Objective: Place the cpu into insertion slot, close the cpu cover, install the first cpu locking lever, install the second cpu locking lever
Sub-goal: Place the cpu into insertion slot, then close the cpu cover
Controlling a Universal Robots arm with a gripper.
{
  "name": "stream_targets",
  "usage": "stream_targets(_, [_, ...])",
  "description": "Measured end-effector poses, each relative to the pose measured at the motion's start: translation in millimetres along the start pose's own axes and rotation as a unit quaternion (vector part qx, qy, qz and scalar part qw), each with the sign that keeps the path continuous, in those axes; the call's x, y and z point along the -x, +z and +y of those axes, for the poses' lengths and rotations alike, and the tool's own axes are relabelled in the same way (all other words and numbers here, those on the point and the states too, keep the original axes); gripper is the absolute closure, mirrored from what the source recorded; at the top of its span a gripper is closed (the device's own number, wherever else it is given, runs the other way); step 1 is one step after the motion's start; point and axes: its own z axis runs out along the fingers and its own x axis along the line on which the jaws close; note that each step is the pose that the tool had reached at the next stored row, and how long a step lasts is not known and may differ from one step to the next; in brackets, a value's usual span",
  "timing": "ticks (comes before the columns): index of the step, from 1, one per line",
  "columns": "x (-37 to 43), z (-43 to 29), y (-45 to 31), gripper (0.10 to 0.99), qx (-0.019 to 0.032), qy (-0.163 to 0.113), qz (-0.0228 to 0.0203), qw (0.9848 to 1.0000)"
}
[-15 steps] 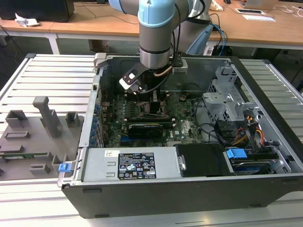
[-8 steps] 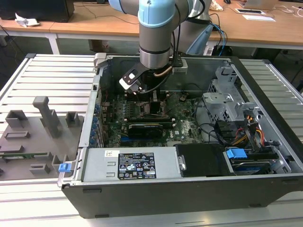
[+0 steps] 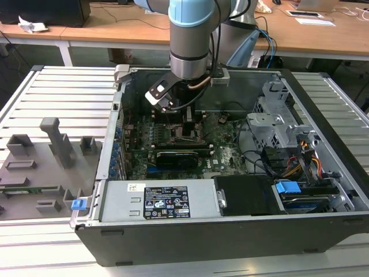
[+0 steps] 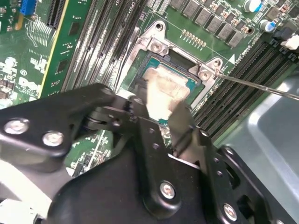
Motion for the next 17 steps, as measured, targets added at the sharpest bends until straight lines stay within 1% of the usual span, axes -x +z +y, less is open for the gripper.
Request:
stream_targets(6, [-0.1,0.4,-5.3,0.98,-0.0003,0.0,-0.0002,1.0])
stream_targets(17, [-0.1,0.6,-8.5,0.98,-0.0004,0.0,-0.0004,1.0])
